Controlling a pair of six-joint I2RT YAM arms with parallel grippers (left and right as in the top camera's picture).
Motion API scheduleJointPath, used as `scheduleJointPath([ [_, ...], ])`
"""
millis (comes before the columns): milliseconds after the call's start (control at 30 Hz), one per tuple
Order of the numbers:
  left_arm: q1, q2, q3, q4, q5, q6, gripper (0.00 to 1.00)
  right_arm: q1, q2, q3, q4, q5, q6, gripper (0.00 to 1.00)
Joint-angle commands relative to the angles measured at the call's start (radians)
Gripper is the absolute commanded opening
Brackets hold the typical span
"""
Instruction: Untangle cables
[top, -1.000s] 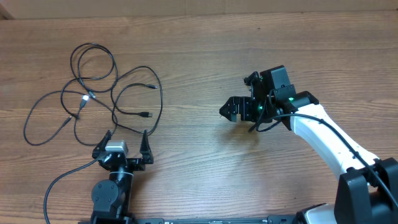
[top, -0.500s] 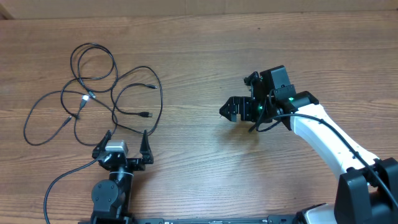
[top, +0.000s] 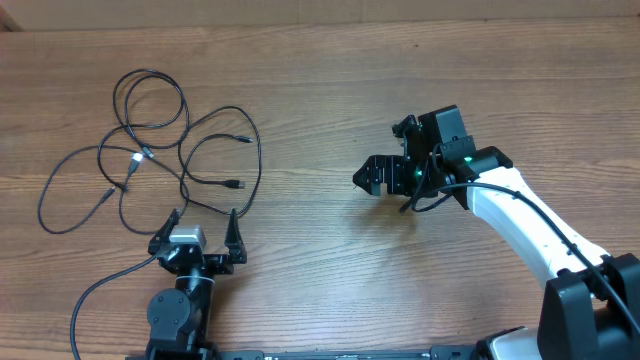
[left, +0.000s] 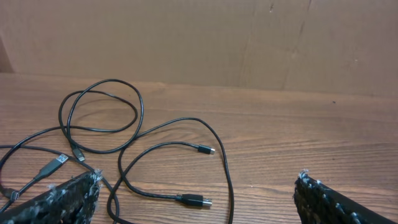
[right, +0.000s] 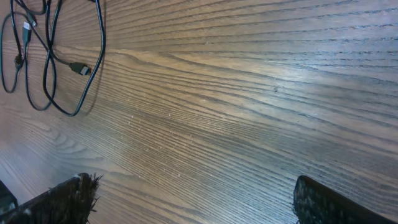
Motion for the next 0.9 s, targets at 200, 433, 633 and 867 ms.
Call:
scheduleJointPath([
  [200, 0.006, -0.012, -0.003, 0.001, 0.011, 0.011, 1.0, 0.0, 0.0, -0.002, 0.005, 0.025, -0.003, 1.0],
  [433, 0.006, -0.012, -0.003, 0.001, 0.011, 0.011, 1.0, 0.063, -0.111, -0.088, 0.023, 0.147, -0.003, 1.0],
  [633, 0.006, -0.012, -0.003, 0.001, 0.011, 0.011, 1.0, 0.068, -0.306, -0.289, 0.185, 0.16, -0.003, 1.0],
  [867, 0.006, -0.012, -0.003, 0.001, 0.011, 0.011, 1.0, 0.036, -0.607, -0.617, 0.686, 0.167, -0.096, 1.0],
])
